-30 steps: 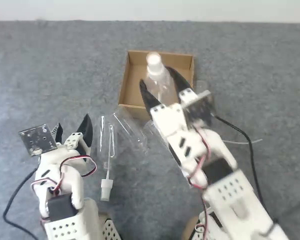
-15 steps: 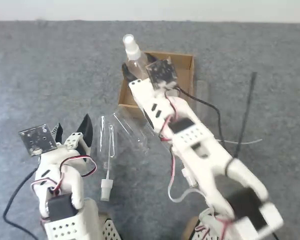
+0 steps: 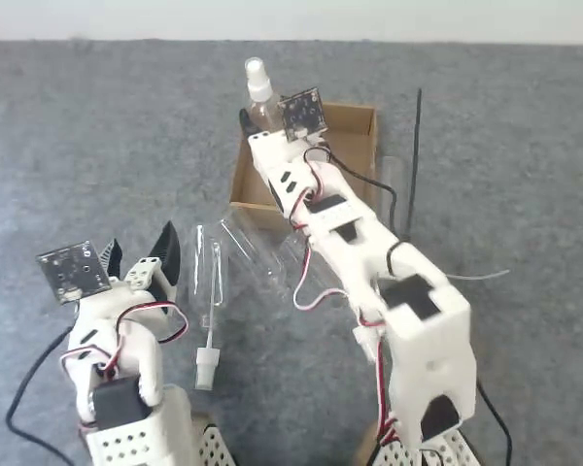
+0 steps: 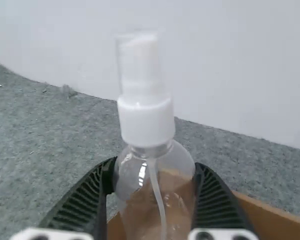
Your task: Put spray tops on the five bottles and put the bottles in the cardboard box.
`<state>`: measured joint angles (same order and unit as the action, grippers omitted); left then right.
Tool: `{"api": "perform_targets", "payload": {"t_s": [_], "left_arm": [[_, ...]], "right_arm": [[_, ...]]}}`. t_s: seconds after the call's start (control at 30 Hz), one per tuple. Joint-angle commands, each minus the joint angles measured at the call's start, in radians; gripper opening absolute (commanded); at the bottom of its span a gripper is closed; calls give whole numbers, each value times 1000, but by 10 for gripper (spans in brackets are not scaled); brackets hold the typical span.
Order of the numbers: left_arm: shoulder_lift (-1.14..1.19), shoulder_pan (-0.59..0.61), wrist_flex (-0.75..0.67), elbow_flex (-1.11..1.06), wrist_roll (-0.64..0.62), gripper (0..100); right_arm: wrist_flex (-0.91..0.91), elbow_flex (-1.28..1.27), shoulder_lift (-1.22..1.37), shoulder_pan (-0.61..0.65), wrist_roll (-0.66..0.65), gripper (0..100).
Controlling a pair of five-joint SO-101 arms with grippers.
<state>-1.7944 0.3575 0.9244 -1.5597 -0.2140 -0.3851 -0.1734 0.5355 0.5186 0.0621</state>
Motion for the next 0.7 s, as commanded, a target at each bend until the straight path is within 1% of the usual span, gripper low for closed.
{"api": "perform_targets", "payload": {"t_s": [0.0, 0.3, 0.5, 0.67], "left_arm": [[11, 5, -9, 7, -8, 269], [11, 5, -9, 7, -8, 269], [11, 5, -9, 7, -8, 269], [11, 5, -9, 7, -8, 269]], "right_arm": [[-24, 167, 59, -24, 34, 80], [-24, 316, 232, -22, 35, 84], [-25, 376, 285, -10, 34, 84], [-21, 379, 297, -5, 29, 87]]}}
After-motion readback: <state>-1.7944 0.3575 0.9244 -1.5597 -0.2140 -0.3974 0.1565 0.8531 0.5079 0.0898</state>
